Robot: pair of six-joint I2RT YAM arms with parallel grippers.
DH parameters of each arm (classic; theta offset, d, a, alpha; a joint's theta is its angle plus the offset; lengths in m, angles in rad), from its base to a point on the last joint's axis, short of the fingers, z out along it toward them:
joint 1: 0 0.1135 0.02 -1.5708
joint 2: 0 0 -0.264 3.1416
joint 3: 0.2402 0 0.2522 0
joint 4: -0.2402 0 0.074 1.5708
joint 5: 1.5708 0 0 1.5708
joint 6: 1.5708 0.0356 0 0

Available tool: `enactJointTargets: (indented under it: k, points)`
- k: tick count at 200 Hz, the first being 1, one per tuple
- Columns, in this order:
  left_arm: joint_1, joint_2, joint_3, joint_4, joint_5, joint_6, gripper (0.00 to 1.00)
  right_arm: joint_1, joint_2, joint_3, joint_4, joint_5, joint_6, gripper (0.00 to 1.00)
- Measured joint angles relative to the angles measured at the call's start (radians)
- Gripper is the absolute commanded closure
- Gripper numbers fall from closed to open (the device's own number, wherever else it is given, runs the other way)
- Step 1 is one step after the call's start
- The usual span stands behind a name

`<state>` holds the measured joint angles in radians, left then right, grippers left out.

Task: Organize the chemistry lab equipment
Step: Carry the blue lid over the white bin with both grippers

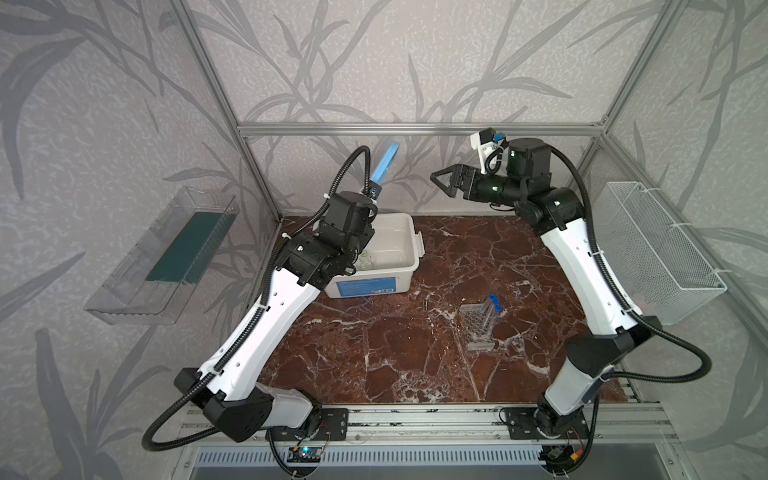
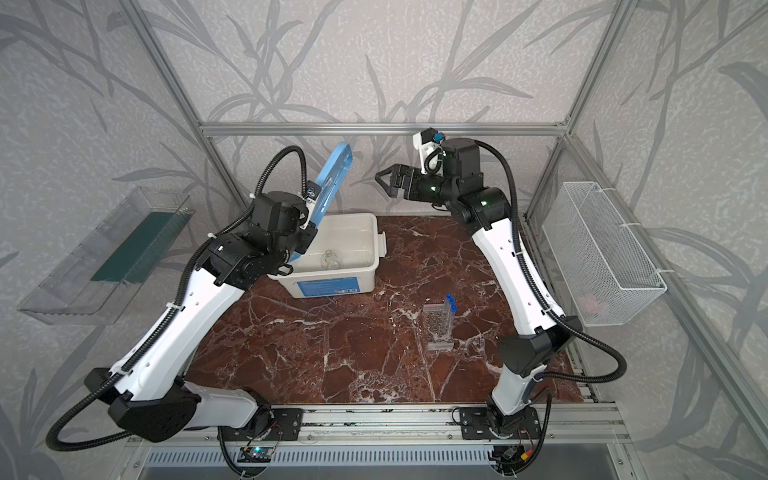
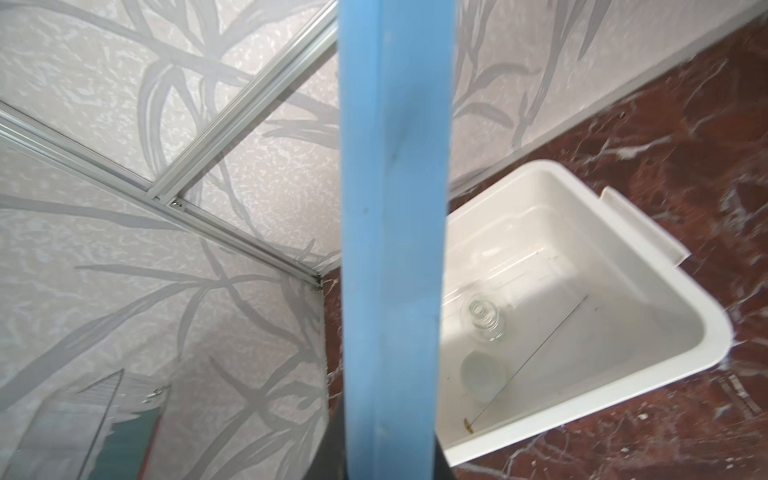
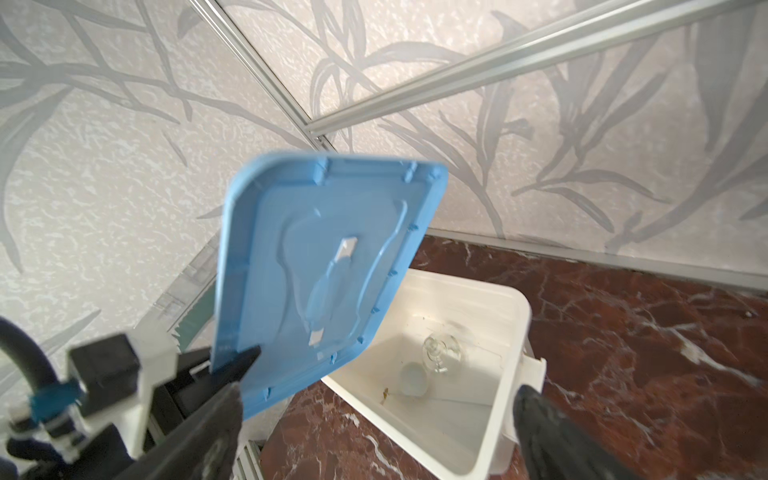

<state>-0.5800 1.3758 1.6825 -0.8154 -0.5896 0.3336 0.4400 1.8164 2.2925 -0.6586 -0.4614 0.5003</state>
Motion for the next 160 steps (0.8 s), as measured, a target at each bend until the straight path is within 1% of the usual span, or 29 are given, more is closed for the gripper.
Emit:
enactJointTargets:
  k: [14,34,49,66,84,96,119,140,160]
  points:
    - [-0.006,0.000,-0.048,0.000,-0.032,0.035,1.00,0.021,0.090,0.143,-0.042,0.004,0.001,0.01]
    - [-0.009,0.000,-0.109,0.000,-0.046,0.061,0.99,0.040,0.215,0.333,-0.108,0.007,0.006,0.01]
    - [-0.014,0.000,-0.141,0.000,-0.049,0.076,0.99,0.049,0.301,0.448,-0.157,0.004,0.011,0.01]
    - [-0.024,0.000,-0.162,0.011,-0.057,0.092,0.99,0.051,0.383,0.525,-0.201,0.003,0.016,0.00]
    - [-0.040,0.000,-0.177,0.024,-0.065,0.099,0.98,0.058,0.431,0.530,-0.244,0.009,0.017,0.01]
    - [-0.051,-0.002,-0.193,0.035,-0.070,0.105,0.98,0.059,0.446,0.503,-0.264,0.015,0.016,0.01]
    - [-0.071,-0.002,-0.224,0.045,-0.080,0.120,0.94,0.061,0.449,0.432,-0.282,0.017,0.016,0.04]
    - [-0.087,-0.003,-0.259,0.060,-0.094,0.119,0.87,0.063,0.449,0.394,-0.289,0.015,0.013,0.07]
    - [-0.094,-0.005,-0.282,0.065,-0.090,0.106,0.84,0.063,0.449,0.361,-0.285,0.004,0.010,0.10]
